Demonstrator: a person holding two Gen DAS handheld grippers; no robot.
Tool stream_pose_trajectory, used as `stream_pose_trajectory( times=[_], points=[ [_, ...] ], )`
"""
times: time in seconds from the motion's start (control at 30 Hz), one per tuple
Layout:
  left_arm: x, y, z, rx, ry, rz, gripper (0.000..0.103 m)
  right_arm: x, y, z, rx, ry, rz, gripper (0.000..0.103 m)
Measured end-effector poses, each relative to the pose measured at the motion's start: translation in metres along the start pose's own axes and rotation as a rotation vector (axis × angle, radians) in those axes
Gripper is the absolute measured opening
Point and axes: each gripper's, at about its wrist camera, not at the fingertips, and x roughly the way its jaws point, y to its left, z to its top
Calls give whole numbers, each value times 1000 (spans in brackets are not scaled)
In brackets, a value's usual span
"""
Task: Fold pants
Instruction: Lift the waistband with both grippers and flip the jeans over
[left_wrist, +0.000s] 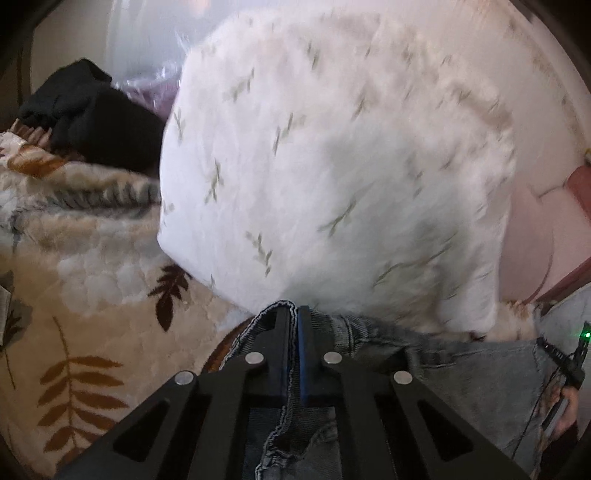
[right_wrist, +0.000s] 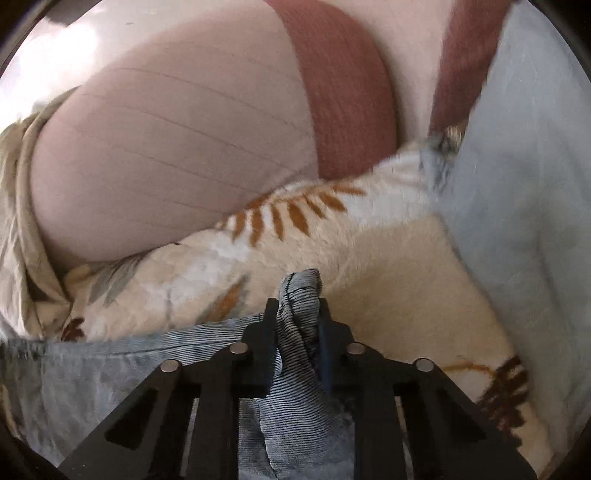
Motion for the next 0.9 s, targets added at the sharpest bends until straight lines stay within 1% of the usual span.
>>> stream_pose_trajectory(
  times=[0.07, 0.13, 0.23, 0.4, 0.5, 0.63, 0.77, 0.9],
  points=[
    [-21, -1, 4, -8, -33, -27, 4, -18, 3, -2, -13, -38, 5, 15],
    [-41, -1, 8, -7, -55, -40, 4, -39, 2, -2, 8, -71, 32, 15],
    [-70, 3, 10, -35, -74, -90, 4, -71, -7, -3, 34, -115, 65, 15],
    [-108, 6, -12, -66, -107, -156, 4, -120, -20, -9, 91, -178, 106, 15],
    [-134, 16, -36, -87, -119, -211, 4, -144, -31, -23, 122, -199, 129, 15],
    [-170, 24, -74, -56, -133, -253, 4, -163, -44, -50, 168, -187, 148, 15],
    [-191, 37, -119, -38, -120, -267, 4, -182, -61, -90, 191, -180, 174, 15],
    [-195, 56, -162, -59, -89, -270, 4, -196, -75, -135, 206, -157, 200, 15]
  ],
)
